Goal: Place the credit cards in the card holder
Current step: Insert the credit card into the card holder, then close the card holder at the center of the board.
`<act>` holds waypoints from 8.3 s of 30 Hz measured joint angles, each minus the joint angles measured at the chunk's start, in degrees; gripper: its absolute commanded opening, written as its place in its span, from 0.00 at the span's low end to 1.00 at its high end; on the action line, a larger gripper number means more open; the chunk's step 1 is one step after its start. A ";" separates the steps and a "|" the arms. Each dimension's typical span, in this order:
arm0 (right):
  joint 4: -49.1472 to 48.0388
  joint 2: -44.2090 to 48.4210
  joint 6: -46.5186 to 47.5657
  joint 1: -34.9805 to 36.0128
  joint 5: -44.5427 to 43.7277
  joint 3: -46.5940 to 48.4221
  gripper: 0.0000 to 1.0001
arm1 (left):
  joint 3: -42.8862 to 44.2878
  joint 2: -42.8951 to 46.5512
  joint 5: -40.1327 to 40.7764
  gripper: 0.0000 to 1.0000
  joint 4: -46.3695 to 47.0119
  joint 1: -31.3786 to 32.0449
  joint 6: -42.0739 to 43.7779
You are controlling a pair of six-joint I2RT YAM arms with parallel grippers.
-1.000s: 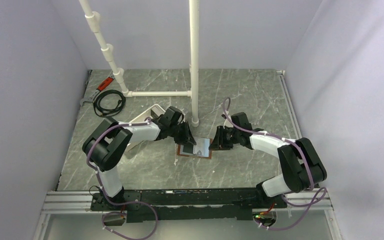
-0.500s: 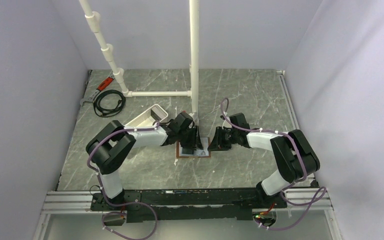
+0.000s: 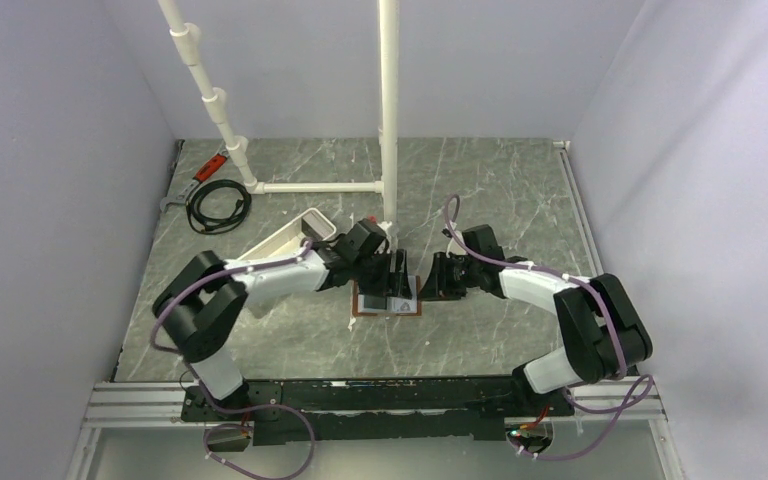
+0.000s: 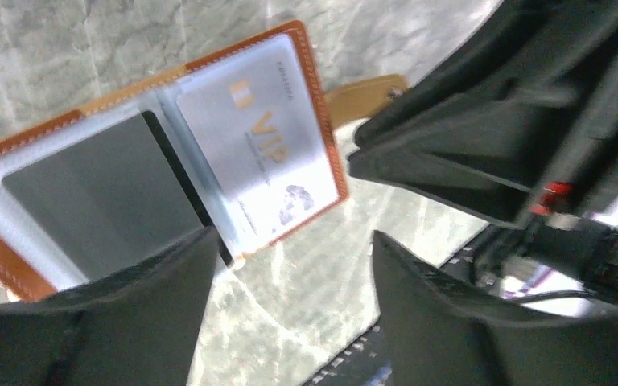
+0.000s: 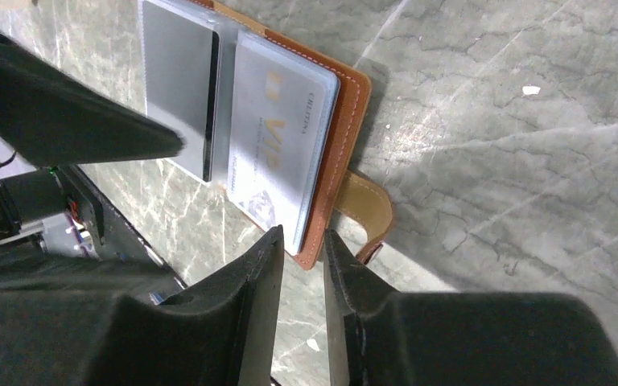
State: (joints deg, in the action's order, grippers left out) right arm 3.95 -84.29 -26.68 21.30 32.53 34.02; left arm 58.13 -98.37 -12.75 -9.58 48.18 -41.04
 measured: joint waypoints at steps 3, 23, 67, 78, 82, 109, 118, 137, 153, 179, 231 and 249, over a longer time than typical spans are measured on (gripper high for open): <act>1.25 1.18 1.03 0.00 -0.39 0.07 0.31 | -1.36 5.68 -0.46 0.99 -1.68 -0.87 0.61; -1.29 -4.57 0.76 0.20 1.51 1.42 0.33 | -12.13 7.65 -2.05 0.97 2.43 -9.07 -2.12; 20.02 7.43 2.58 -4.44 -8.83 7.19 0.37 | -3.61 -4.17 -8.13 0.25 15.82 -1.01 -9.09; 20.04 3.91 2.80 -1.05 -11.39 9.62 0.37 | -2.69 -5.73 -7.69 0.00 13.57 -0.83 -9.46; 20.55 2.75 2.97 0.59 -14.12 11.45 0.35 | -2.60 -5.79 -7.69 0.00 13.46 -0.79 -9.46; 26.21 -0.37 2.64 6.34 -25.14 16.06 0.16 | -2.49 -5.86 -7.41 0.00 13.40 -0.61 -9.27; 26.38 1.53 2.43 6.38 -24.72 16.06 0.00 | -2.45 -5.86 -7.32 0.00 13.35 -0.55 -9.25; 26.36 0.28 2.25 7.34 -24.61 15.96 0.32 | -2.16 -5.88 -6.86 0.00 13.11 -0.22 -9.20; 26.43 -1.27 2.23 8.15 -26.36 16.33 0.09 | -2.16 -5.88 -6.84 0.00 13.11 -0.17 -9.03; 16.26 3.93 4.48 7.23 -18.27 9.62 0.00 | -0.98 -6.10 -6.32 0.00 10.99 0.04 -9.03; -1.92 -6.69 -0.72 -5.38 13.25 3.28 0.00 | -2.47 -6.38 -9.49 0.03 13.09 -5.57 -9.33; 2.71 -9.53 0.52 -4.72 13.18 7.17 0.00 | -2.62 -6.38 -9.81 0.02 13.51 -5.62 -9.40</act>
State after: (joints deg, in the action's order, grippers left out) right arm 6.66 -93.82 -26.15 16.58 45.71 41.19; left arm 55.51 -104.75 -22.57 3.92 42.57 -50.43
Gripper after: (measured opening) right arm 0.007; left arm 0.023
